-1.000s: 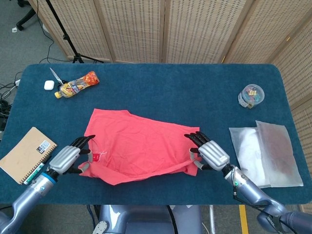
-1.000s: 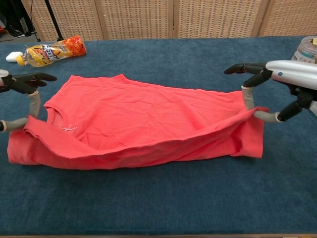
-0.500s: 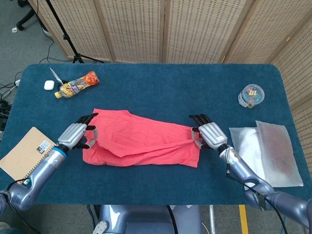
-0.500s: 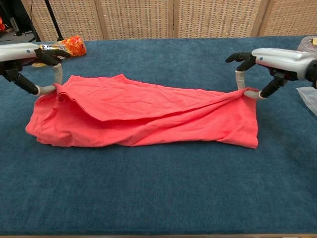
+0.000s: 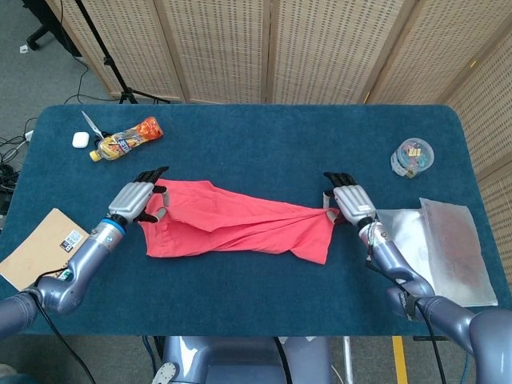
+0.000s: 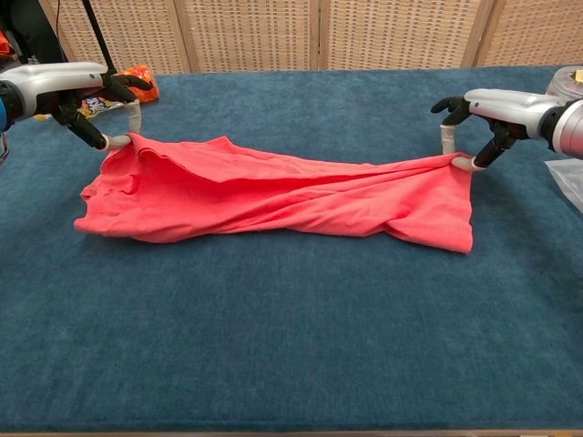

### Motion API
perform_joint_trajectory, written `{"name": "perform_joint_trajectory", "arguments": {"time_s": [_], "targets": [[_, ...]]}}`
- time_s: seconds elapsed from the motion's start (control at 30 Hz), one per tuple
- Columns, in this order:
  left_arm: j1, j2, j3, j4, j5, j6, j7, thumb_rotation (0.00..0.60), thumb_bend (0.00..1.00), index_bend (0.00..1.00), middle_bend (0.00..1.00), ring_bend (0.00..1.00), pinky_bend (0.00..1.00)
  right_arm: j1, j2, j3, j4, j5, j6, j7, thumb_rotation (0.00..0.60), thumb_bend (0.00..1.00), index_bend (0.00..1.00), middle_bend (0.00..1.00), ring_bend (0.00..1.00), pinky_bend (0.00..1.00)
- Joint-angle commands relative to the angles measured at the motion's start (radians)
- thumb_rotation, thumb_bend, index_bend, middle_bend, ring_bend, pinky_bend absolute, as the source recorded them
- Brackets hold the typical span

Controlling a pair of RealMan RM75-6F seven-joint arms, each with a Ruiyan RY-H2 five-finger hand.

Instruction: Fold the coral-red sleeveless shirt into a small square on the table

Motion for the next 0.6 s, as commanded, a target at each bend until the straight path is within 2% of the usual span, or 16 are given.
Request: {"name": "perform_joint_trajectory", "arguments": {"time_s": [0.03, 0.1, 0.13, 0.17, 0.2, 0.27, 0.3, 0.6], "targets": [[-0.008, -0.010, -0.005, 0.011, -0.014, -0.008, 0.013, 0.600, 0.54, 0.73, 0.00, 0.00, 0.00, 0.000, 0.000, -0.010, 0.010, 0.007, -0.031, 0.005, 0.600, 0.72, 0.66, 0.06, 0.00, 0.00], [-0.012, -0.016, -0.007, 0.017, -0.020, -0.011, 0.019, 0.600, 0.55, 0.73, 0.00, 0.00, 0.00, 0.002, 0.019, -0.021, -0.009, 0.009, -0.073, 0.019, 0.600, 0.68, 0.44, 0.02, 0.00, 0.00], [-0.014, -0.021, -0.007, 0.022, -0.023, -0.013, 0.024, 0.600, 0.54, 0.73, 0.00, 0.00, 0.00, 0.005, 0.039, -0.026, -0.035, 0.015, -0.108, 0.036, 0.600, 0.60, 0.24, 0.00, 0.00, 0.00], [-0.015, -0.025, -0.007, 0.025, -0.025, -0.013, 0.026, 0.600, 0.54, 0.73, 0.00, 0.00, 0.00, 0.004, 0.050, -0.021, -0.053, 0.022, -0.116, 0.048, 0.600, 0.49, 0.08, 0.00, 0.00, 0.00], [-0.016, -0.028, -0.009, 0.028, -0.027, -0.013, 0.027, 0.600, 0.54, 0.73, 0.00, 0.00, 0.00, 0.002, 0.058, -0.018, -0.066, 0.024, -0.114, 0.054, 0.600, 0.34, 0.01, 0.00, 0.00, 0.00], [-0.017, -0.035, -0.012, 0.034, -0.031, -0.012, 0.026, 0.600, 0.55, 0.73, 0.00, 0.00, 0.00, -0.009, 0.071, -0.010, -0.086, 0.021, -0.082, 0.060, 0.600, 0.16, 0.00, 0.00, 0.00, 0.00], [-0.018, -0.038, -0.014, 0.039, -0.032, -0.011, 0.026, 0.600, 0.55, 0.73, 0.00, 0.00, 0.00, -0.016, 0.077, -0.006, -0.096, 0.015, -0.056, 0.060, 0.600, 0.11, 0.00, 0.00, 0.00, 0.00], [-0.036, -0.065, -0.038, 0.089, -0.037, -0.008, 0.018, 0.600, 0.56, 0.73, 0.00, 0.00, 0.00, -0.116, 0.187, -0.003, -0.247, -0.041, 0.168, 0.058, 0.600, 0.09, 0.00, 0.00, 0.00, 0.00]]}}
